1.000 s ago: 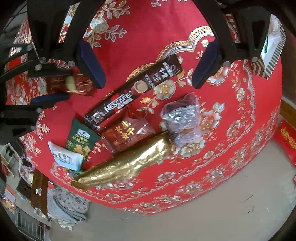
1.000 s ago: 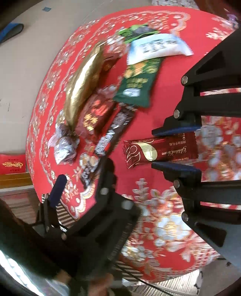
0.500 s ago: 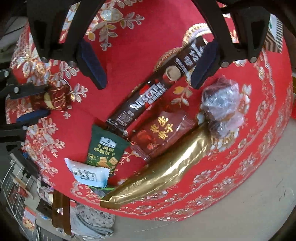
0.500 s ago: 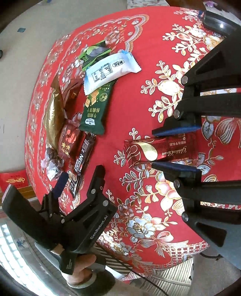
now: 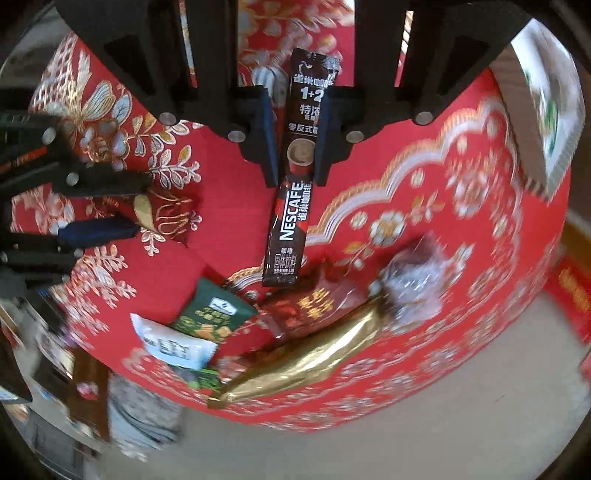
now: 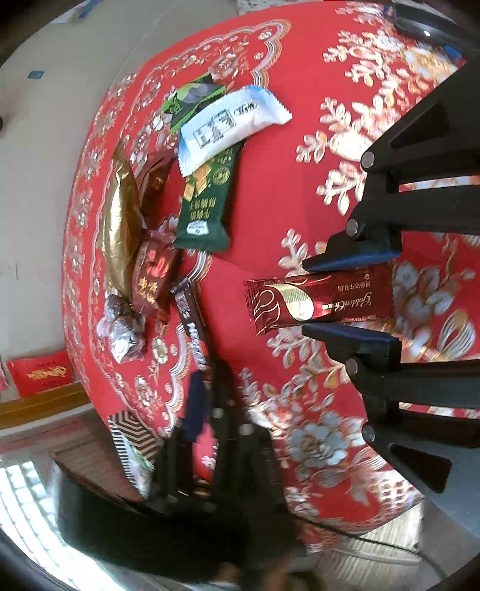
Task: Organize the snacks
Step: 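Grasp the Nescafé stick with the left tool while the right tool grasps the red chocolate bar, then carry the Nescafé stick with the left tool while the right tool carries the chocolate bar to the box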
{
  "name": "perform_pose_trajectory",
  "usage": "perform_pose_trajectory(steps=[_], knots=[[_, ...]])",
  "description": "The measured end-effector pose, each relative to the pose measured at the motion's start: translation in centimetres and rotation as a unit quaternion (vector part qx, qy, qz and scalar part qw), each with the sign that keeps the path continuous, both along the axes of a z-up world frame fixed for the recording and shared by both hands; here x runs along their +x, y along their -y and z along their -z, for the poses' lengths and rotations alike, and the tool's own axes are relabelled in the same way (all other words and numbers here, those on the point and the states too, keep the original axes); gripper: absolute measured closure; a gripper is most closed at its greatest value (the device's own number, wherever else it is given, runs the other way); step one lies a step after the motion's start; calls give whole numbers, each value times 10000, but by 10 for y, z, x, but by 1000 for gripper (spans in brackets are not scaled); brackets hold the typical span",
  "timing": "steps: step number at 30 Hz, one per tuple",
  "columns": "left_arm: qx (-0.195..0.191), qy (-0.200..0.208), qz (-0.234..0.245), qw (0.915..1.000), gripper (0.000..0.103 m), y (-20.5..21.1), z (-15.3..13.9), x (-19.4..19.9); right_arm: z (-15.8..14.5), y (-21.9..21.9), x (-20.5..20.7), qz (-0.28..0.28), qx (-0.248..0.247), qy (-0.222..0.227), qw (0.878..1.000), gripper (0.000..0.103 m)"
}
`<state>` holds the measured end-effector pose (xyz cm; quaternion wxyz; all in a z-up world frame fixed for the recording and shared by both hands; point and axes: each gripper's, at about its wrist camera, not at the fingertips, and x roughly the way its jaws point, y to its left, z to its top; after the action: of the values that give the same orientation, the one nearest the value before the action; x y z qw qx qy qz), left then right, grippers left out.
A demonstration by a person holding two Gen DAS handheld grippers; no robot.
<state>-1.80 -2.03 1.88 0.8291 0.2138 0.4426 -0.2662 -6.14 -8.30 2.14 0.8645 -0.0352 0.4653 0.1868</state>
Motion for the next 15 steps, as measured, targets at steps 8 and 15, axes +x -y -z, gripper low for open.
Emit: perform_pose_trajectory(steps=[8, 15], knots=[[-473, 203, -1215, 9913, 84, -28, 2, -26, 0, -24, -3, 169, 49, 232, 9996, 76], [-660, 409, -1753, 9815, 84, -40, 4, -41, -6, -33, -6, 263, -30, 391, 9989, 76]])
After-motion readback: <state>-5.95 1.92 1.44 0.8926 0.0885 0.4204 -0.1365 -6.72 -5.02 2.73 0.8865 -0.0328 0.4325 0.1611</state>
